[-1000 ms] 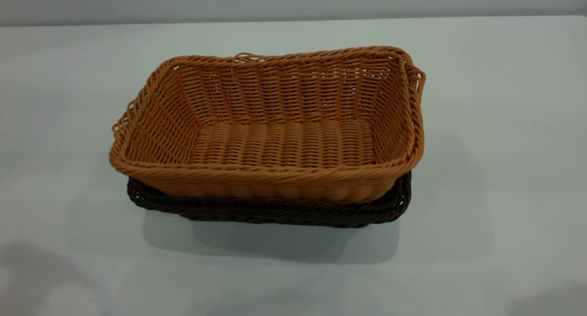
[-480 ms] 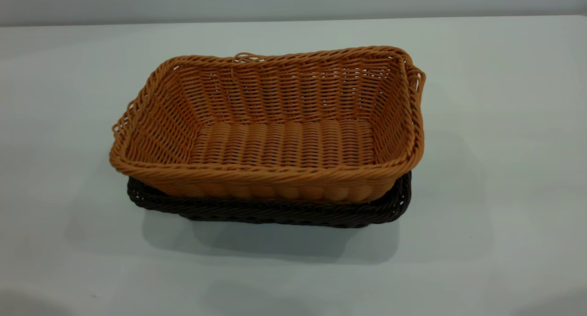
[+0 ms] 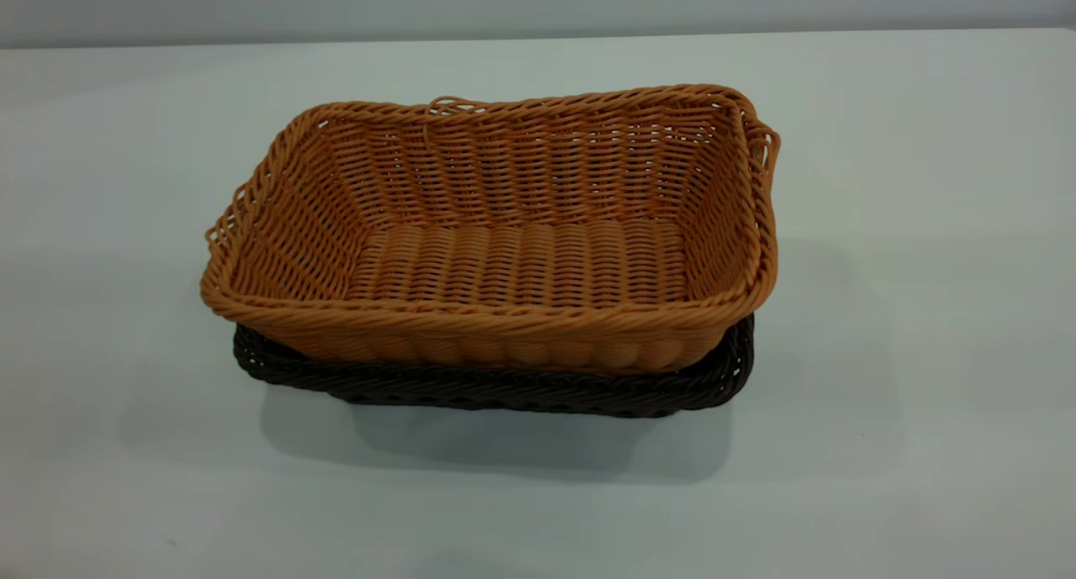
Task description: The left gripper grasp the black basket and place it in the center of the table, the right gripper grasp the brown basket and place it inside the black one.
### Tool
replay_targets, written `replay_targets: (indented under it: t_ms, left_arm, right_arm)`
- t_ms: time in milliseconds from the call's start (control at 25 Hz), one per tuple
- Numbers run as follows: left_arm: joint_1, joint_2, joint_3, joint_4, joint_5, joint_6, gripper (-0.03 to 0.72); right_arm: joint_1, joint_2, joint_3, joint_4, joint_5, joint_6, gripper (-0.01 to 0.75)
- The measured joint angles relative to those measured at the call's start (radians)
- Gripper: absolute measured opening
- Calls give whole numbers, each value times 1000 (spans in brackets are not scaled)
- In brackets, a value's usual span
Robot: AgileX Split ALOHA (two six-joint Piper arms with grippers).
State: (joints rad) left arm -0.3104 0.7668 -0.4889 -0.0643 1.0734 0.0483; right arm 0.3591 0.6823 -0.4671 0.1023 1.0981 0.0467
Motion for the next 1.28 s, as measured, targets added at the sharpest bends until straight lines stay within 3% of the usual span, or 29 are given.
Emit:
replay_targets:
  t_ms: [680, 800, 1080, 1280]
  left_arm:
    - [0, -528, 1, -5, 27, 7, 349]
    - [8, -621, 1, -7, 34, 7, 349]
    - [183, -768, 1, -19, 38, 7, 349]
    - [302, -786, 1, -24, 42, 7, 349]
  right_arm:
    - [0, -464, 5, 1, 20, 0, 575]
    - [-34, -534, 5, 9, 25, 0, 575]
    - [-213, -698, 5, 19, 33, 0, 575]
    - [-253, -698, 5, 21, 37, 0, 575]
